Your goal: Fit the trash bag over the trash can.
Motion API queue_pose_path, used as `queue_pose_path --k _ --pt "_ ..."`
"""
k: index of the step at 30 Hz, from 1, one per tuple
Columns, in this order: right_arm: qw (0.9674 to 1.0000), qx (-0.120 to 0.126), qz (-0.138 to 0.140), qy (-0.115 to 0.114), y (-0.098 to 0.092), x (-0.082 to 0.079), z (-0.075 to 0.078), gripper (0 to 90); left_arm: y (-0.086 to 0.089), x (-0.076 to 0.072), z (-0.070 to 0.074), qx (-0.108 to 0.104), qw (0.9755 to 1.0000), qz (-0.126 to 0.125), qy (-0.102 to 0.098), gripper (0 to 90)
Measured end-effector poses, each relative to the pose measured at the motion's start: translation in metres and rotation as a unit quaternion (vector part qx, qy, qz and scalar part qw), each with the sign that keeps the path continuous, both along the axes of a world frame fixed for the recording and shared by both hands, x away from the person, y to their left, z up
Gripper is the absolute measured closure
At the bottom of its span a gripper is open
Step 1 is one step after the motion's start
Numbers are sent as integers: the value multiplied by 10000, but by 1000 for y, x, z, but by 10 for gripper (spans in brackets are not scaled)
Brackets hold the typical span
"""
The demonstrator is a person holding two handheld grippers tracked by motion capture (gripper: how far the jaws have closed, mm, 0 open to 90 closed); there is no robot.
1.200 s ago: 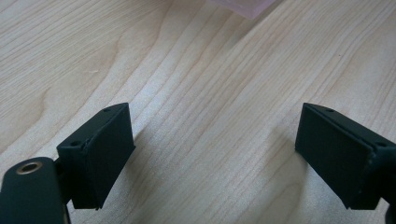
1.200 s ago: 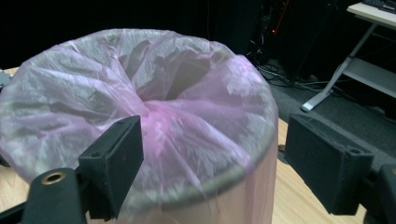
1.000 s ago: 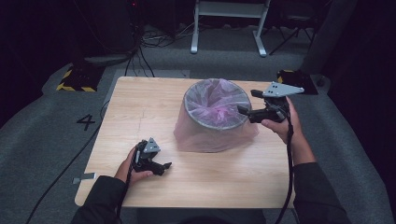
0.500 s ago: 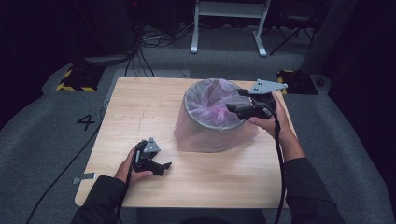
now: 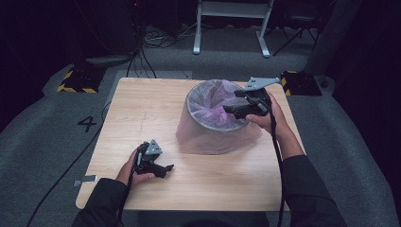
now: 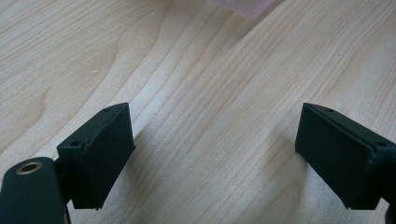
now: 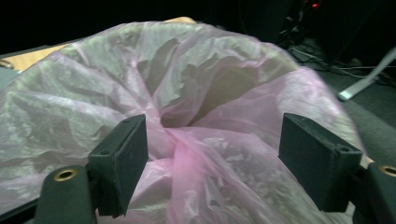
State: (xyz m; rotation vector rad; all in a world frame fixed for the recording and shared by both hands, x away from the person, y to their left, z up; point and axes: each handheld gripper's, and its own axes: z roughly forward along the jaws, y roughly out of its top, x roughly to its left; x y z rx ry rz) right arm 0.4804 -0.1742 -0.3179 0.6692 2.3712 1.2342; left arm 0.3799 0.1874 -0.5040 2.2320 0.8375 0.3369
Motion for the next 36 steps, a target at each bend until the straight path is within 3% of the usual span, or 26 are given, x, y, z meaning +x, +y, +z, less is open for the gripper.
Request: queue_pose_path --k 5,12,19,23,28,33,36 --pt "9996 -195 175 126 5 3 -4 234 0 0 0 2 10000 -2 -1 114" --pt "9978 -570 102 311 11 9 -11 219 0 0 0 -2 10000 1 1 114" --pt "9961 -750 5 463 15 14 -11 214 0 0 0 -3 10000 2 1 114" --pt "9948 -930 16 413 17 15 -10 213 0 0 0 0 10000 0 0 114" --pt "9937 -1036 239 353 22 12 -10 223 0 0 0 2 10000 -1 0 114" --pt "9871 -1557 187 318 30 13 -12 236 0 0 0 2 10000 -2 0 114" --pt "9834 -1751 239 410 33 15 -13 236 0 0 0 1 10000 0 -1 114"
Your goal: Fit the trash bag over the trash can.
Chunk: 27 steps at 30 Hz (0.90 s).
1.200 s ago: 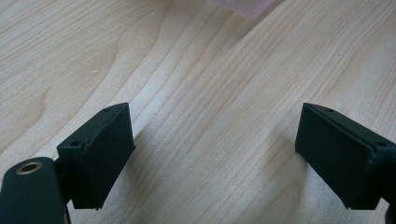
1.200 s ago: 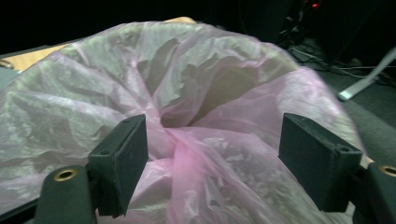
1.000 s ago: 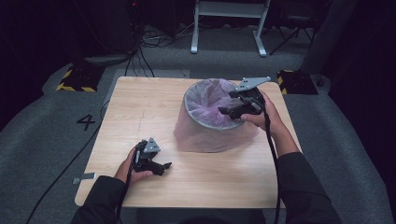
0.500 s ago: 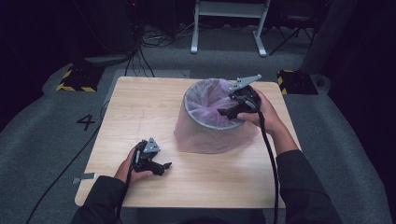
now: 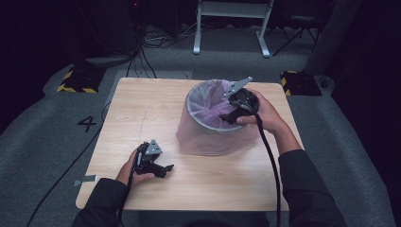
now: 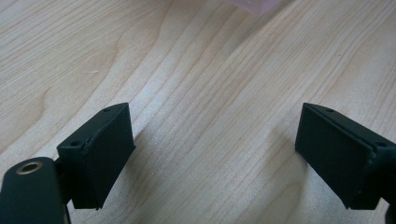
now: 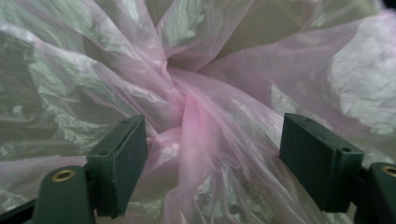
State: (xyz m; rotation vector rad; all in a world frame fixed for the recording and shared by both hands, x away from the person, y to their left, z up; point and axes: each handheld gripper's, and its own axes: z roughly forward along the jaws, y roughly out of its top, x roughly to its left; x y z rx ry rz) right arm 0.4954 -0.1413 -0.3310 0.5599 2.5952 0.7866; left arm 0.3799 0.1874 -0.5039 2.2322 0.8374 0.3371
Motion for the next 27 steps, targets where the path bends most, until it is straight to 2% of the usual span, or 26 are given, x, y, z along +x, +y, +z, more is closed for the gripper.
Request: queue_pose_path --k 3,7,11,16,21,27 --pt "9998 -209 39 53 3 1 -1 236 0 0 0 2 10000 -4 -1 114" --pt "9988 -414 -5 256 6 3 -2 233 0 0 0 0 10000 0 1 114" --pt "9978 -594 -6 306 10 4 -2 223 0 0 0 2 10000 -3 -1 114" --pt "9972 -660 -52 361 10 5 -2 219 0 0 0 -2 10000 1 0 114" --pt "9956 -845 -43 408 13 6 -3 219 0 0 0 1 10000 -1 -2 114" --pt "9964 -731 -106 419 11 6 -2 216 0 0 0 -1 10000 1 0 114"
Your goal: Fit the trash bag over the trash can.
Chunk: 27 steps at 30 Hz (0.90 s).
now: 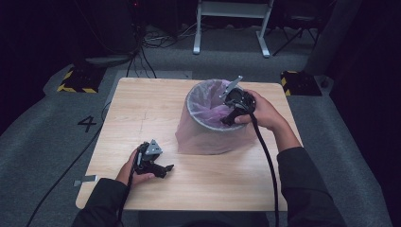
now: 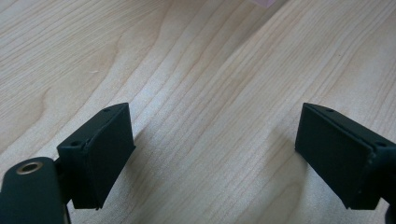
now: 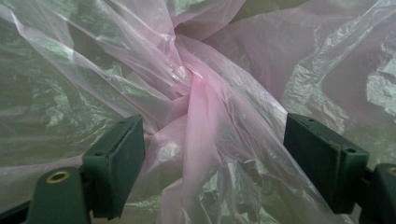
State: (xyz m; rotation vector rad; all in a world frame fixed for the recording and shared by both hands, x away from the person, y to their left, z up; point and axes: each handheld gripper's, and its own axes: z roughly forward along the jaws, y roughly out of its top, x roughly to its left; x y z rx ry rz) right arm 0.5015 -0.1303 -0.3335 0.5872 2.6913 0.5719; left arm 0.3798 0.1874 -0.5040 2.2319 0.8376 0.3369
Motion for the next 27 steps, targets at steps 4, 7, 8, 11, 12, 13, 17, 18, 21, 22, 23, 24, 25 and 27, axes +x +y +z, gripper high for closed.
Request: queue_pose_path --k 4,7,8,11,12,13,17,18,21,22,23,24,25,27 --pt "10000 58 -15 -37 -1 0 0 217 0 0 0 4 10000 -4 -2 114" --pt "9999 134 -40 -89 -1 -1 0 238 0 0 0 3 10000 -4 -2 114" --pt "9998 126 -47 -125 -2 -1 0 238 0 0 0 3 10000 -2 -1 114" --pt "9996 228 -111 -144 -3 -2 1 231 0 0 0 4 10000 -3 -3 114" --pt "9995 263 -99 -159 -4 -2 1 229 0 0 0 4 10000 -3 -1 114" --pt "9993 316 -118 -162 -4 -2 1 227 0 0 0 4 10000 -3 -3 114" --pt "9983 498 -40 -311 -7 -5 2 217 0 0 0 3 10000 -2 -1 114" --pt "9979 542 -6 -369 -8 -7 2 210 0 0 0 3 10000 -1 -1 114" --pt "9955 804 -60 -502 -11 -10 3 213 0 0 0 1 10000 -1 0 114" --pt "9947 883 -78 -525 -12 -11 4 213 0 0 0 1 10000 -1 0 114" --pt "9935 980 -117 -568 -13 -11 5 213 0 0 0 5 10000 -4 -2 114" --pt "9922 1080 -147 -605 -14 -12 5 213 0 0 0 2 10000 -1 0 114" --pt "9904 1205 -191 -645 -16 -12 6 214 0 0 0 3 10000 -1 -1 114" --pt "9880 1376 -269 -644 -20 -13 7 225 0 0 0 5 10000 -4 -2 114"
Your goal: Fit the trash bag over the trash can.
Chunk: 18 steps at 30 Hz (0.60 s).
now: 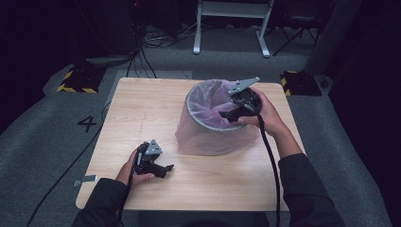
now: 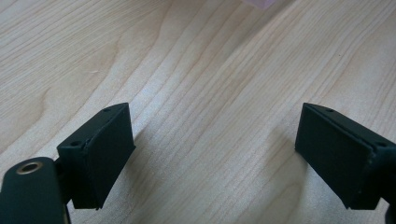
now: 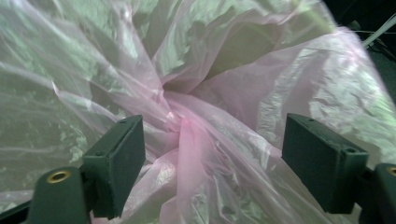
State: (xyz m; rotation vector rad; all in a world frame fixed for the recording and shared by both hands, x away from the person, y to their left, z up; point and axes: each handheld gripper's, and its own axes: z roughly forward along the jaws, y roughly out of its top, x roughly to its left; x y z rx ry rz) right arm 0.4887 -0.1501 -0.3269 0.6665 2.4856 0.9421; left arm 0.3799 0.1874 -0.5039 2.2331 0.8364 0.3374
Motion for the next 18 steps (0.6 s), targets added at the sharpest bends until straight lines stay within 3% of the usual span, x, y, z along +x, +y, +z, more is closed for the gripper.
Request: queue_pose_path --k 3,6,12,18 --pt "9993 382 -33 5 -7 -2 2 238 0 0 0 -3 10000 3 1 114" --pt "9979 628 -80 -134 -14 -5 4 238 0 0 0 -5 10000 4 1 114" --pt "9952 815 -327 -427 -28 -11 10 226 0 0 0 -7 10000 6 4 114" --pt "9922 1049 -401 -532 -43 -20 16 208 0 0 0 -4 10000 4 3 114"
